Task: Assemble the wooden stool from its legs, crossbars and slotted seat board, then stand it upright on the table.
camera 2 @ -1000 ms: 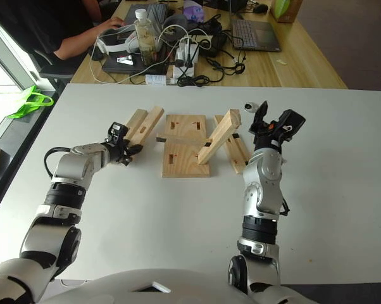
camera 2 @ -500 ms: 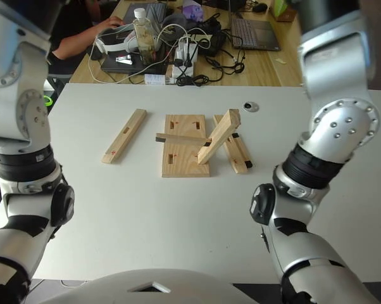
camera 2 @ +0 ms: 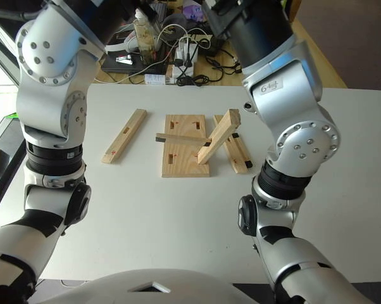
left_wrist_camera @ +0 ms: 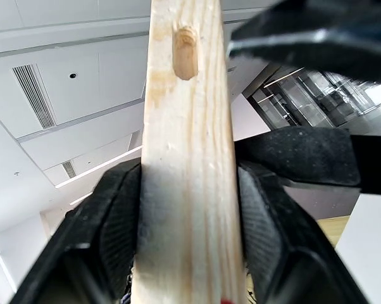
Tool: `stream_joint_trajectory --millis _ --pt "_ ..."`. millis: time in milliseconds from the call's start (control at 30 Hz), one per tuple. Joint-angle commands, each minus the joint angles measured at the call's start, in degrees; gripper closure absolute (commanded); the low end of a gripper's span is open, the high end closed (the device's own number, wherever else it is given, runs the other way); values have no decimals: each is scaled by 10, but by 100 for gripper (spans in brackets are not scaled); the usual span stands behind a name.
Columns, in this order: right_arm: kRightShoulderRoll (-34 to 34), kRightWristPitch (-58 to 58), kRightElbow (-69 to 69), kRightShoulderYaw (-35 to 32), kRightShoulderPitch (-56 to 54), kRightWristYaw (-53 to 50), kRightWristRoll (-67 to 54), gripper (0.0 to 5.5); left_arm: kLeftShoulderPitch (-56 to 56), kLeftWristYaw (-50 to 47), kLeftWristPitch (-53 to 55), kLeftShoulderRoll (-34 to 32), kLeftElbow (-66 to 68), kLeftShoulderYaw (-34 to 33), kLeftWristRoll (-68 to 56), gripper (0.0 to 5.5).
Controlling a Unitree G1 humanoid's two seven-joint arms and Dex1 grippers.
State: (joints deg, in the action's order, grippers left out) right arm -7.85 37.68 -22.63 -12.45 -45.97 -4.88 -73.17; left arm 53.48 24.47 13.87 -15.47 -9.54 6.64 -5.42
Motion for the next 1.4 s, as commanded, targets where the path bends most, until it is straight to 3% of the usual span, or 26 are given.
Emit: stream_joint_trajectory --millis 33,133,267,400,467,667,867,967,1100,1233,1400 --pt "-7 -8 12 -1 1 2 8 321 -22 26 -11 -8 9 -4 -12 344" --pt "-9 -11 17 -2 -1 2 13 375 -32 38 -22 -11 21 -5 -14 344" --pt "-14 -14 24 -4 -4 3 19 451 -82 23 32 -8 -100 12 -10 344" --pt "-21 -15 29 -4 -3 14 28 453 -95 16 65 -6 -136 16 -14 344" --pt "-23 -13 31 -2 -1 20 29 453 -97 17 71 -4 -140 11 -24 291" --pt "-33 -9 40 6 6 43 49 454 -95 44 125 -25 -151 -10 -68 235" --pt "-160 -6 85 33 31 248 147 454 -101 119 338 -103 -143 -201 -344 235" --pt "-212 0 84 61 73 385 168 454 -93 118 415 -130 -117 -253 -445 235" --pt "-264 15 58 92 115 524 172 454 -90 127 479 -149 -122 -270 -573 235" --pt "-277 19 46 106 119 575 183 454 -82 119 502 -177 -127 -273 -659 235" --pt "-278 25 20 125 126 603 193 454 -85 96 493 -189 -135 -239 -670 235"
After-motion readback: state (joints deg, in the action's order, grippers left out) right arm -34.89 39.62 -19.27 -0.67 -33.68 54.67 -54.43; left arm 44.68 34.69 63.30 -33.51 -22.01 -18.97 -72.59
